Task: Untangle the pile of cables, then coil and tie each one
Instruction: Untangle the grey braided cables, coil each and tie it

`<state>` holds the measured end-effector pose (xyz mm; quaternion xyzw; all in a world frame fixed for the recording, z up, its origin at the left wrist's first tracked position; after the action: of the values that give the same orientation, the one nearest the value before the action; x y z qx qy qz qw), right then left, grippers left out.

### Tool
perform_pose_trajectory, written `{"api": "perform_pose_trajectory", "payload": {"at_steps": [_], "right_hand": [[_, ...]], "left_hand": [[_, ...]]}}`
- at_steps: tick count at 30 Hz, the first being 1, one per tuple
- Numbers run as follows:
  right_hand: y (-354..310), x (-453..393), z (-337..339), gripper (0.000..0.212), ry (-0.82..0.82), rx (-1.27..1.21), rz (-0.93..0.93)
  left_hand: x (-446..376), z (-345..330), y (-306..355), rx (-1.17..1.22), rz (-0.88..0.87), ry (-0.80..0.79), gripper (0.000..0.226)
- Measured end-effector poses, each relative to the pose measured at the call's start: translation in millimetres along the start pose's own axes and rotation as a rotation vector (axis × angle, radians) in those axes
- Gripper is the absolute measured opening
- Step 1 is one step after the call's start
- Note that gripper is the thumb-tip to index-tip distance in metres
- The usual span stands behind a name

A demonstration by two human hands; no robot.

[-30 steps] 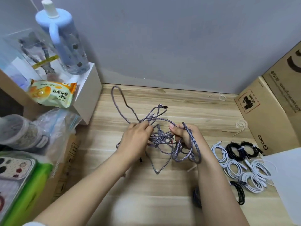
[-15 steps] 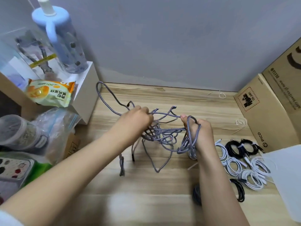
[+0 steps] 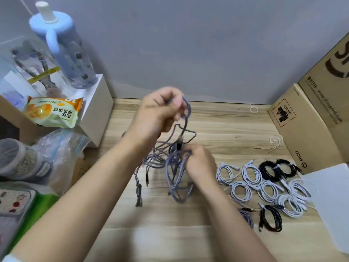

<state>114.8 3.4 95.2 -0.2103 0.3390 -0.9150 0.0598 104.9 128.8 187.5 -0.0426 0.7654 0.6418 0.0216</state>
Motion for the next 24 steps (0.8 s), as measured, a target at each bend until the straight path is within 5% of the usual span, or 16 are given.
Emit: {"api": "perform_pose_trajectory", "payload": {"at_steps": [3, 7, 11, 13, 15, 19, 21, 24], "right_hand": [[30.1, 2.9, -29.2, 0.044, -0.077, 0.123, -0.131], [54.1, -2.4, -35.3, 0.025, -0.071, -0.19, -0.236], [62.5, -12.3, -23.1, 0.044, -0.008, -0.604, -0.218], [65.8, -13.7, -15.6, 0.043, -0.004, -0.691, -0.208], [65.6, -11.9, -8.1, 0.04, -0.004, -0.775, -0.21], [55.3, -8.1, 3.1, 0.043, -0.001, -0.832, -0.197], [52.1, -9.3, 6.5, 0.046, 0.004, -0.749, -0.138], [49.2, -7.2, 2.8, 0.048, -0.015, -0.643, -0.039]], "left_hand": [[-1.5, 8.7, 35.9, 0.381, -0.154, -0.038, 0.015], [0.6, 33.2, 38.0, 0.4, -0.152, -0.043, 0.019], [-1.9, 49.7, -6.3, -0.073, 0.125, 0.256, 0.025], [0.5, 63.8, -23.2, -0.549, 0.17, 0.412, 0.015], [6.8, 64.7, -31.9, -1.081, 0.166, 0.449, 0.041], [21.5, 24.4, -38.7, -1.307, -0.126, 0.259, 0.051], [22.3, 8.1, -51.9, -1.332, 0.012, 0.021, 0.035], [11.1, -1.7, -82.9, -1.471, 0.425, -0.189, 0.045]]}}
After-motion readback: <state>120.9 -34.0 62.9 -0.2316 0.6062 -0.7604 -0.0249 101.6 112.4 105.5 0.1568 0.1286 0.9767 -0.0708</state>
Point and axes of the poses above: each hand's wrist, its own x-axis away from the middle knuckle, its own z-axis out of the back of the hand, y = z × x, the point moved 2 cm from there along -x, towards the middle knuckle, and after that the axes turned 6 degrees about -y, right-handed, at the moved point
